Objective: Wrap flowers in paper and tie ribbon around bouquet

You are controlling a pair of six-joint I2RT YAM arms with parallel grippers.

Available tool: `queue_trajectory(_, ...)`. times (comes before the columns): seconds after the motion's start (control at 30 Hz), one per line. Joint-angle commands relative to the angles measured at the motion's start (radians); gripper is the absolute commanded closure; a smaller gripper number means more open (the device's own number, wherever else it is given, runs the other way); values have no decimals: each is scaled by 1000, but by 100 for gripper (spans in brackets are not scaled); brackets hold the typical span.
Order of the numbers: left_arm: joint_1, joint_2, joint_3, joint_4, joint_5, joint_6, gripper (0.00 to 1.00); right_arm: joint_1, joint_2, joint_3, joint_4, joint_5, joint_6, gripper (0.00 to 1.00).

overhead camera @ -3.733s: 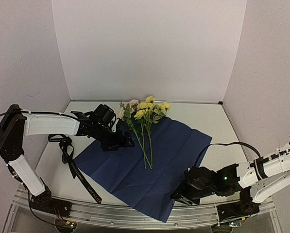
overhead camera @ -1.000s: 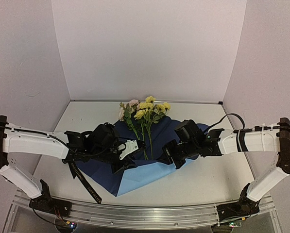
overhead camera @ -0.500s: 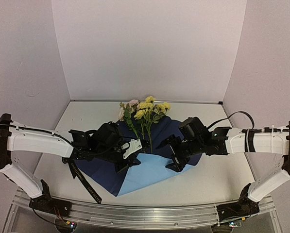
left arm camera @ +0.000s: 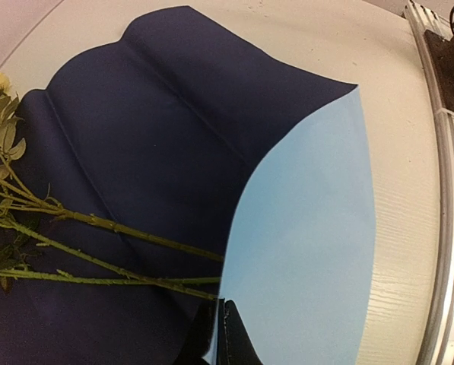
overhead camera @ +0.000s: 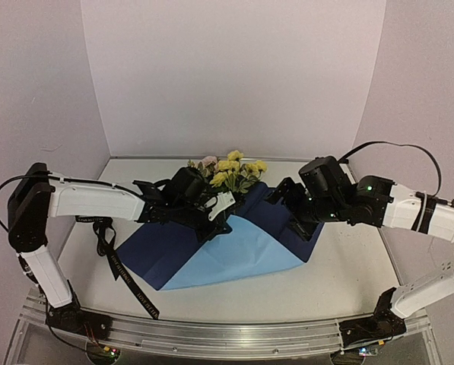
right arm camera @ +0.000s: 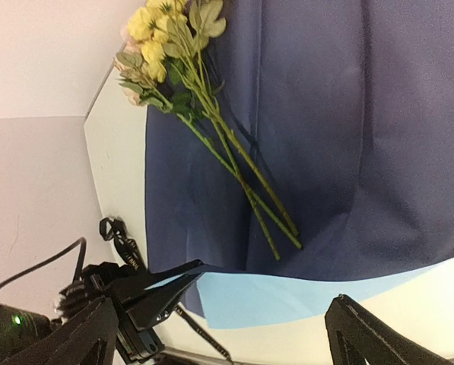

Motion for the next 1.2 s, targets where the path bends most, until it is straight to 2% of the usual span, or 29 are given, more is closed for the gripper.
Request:
queue_trajectory(0.0, 59, 114, 144, -44, 89, 62, 100, 4, 12, 58, -69, 179, -210, 2)
queue_trajectory(0.23, 151, 281, 331, -100, 140, 106, 100, 6, 126, 114, -32, 198, -453, 2)
queue_trajectory(0.4, 211, 382, 455, -142, 176, 123, 100, 5, 213, 140, 31, 158, -538, 5)
queue_trajectory(0.63, 253, 473, 568, -182, 218, 142, 100, -20, 330, 158, 40, 156, -565, 3)
queue_trajectory(0.8, 252, 454, 553, -202, 264, 127, 100, -92, 223, 125, 5, 174, -521, 2)
queue_trajectory(0.97, 233, 364, 444, -139, 324, 75, 100, -160, 149, 135, -106, 221, -478, 2)
queue_trajectory(1.17, 169, 290, 352, -79, 332, 43, 100, -354, 154, -2, -90, 29, -436, 2)
